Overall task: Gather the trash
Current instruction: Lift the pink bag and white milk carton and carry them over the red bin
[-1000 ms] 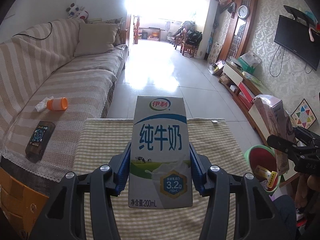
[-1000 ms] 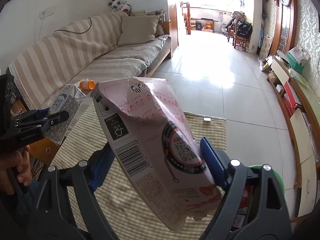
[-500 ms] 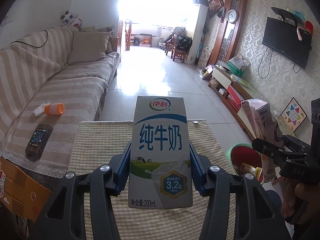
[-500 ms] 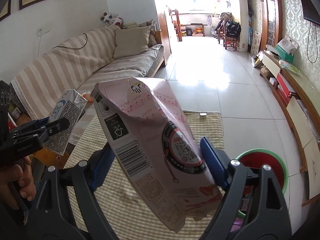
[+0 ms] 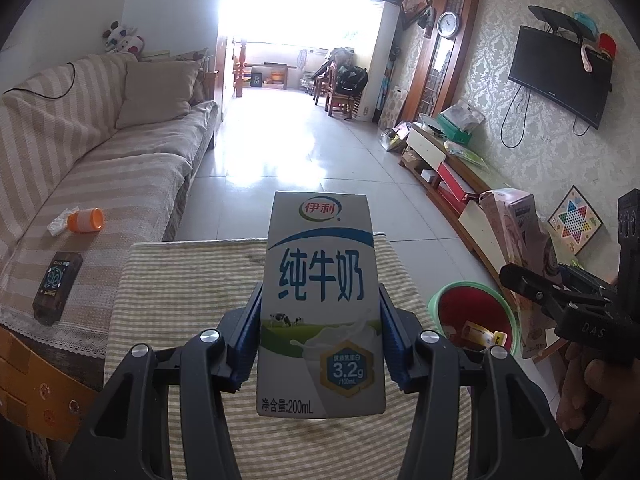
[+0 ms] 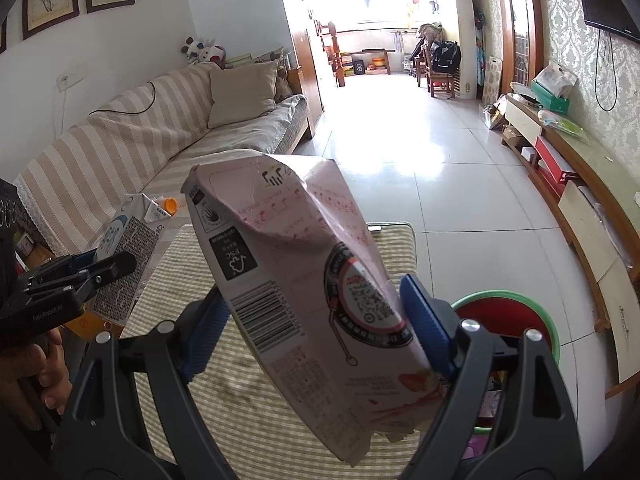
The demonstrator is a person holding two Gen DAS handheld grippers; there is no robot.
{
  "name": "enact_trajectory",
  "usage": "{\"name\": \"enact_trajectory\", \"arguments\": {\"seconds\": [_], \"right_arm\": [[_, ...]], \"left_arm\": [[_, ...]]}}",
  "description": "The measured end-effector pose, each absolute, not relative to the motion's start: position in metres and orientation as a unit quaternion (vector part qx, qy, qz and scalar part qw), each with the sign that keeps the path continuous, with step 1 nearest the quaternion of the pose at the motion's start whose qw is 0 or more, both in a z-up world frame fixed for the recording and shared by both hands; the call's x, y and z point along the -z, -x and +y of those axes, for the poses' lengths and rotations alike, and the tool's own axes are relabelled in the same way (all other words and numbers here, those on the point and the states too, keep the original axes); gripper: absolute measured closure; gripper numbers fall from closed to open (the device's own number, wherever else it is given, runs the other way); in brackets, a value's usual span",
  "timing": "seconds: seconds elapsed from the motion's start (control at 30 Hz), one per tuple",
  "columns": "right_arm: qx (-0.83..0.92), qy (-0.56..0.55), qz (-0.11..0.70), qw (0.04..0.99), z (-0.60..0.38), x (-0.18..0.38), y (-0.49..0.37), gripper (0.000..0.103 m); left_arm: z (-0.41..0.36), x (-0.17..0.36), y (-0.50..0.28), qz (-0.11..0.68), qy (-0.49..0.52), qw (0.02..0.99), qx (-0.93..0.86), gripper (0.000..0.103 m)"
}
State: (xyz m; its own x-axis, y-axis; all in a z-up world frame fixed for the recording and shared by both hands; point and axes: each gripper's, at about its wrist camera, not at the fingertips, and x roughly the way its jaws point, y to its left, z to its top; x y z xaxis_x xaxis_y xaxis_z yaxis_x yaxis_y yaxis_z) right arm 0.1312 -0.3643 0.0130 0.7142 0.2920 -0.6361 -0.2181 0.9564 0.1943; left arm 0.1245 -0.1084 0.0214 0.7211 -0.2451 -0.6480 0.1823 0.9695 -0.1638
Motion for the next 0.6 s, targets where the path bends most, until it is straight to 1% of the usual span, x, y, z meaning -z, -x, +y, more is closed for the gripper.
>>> {"name": "enact_trajectory", "arguments": {"seconds": [0.37,0.6], "right_arm": [[-0.098,-0.075,0.353,0.928,-0.423,-0.006,-0.127,0.021],[-0.058,-0.094,0.355,0.928,-0.478,0.003,-0.122,0.021]], "left_arm": [[-0.175,-0.020,-0.144,0.364,0.016,0.918,0.156,0.054],[-0.240,-0.012,-0.155,0.373,-0.007,0.905,0.204,0.054]]}}
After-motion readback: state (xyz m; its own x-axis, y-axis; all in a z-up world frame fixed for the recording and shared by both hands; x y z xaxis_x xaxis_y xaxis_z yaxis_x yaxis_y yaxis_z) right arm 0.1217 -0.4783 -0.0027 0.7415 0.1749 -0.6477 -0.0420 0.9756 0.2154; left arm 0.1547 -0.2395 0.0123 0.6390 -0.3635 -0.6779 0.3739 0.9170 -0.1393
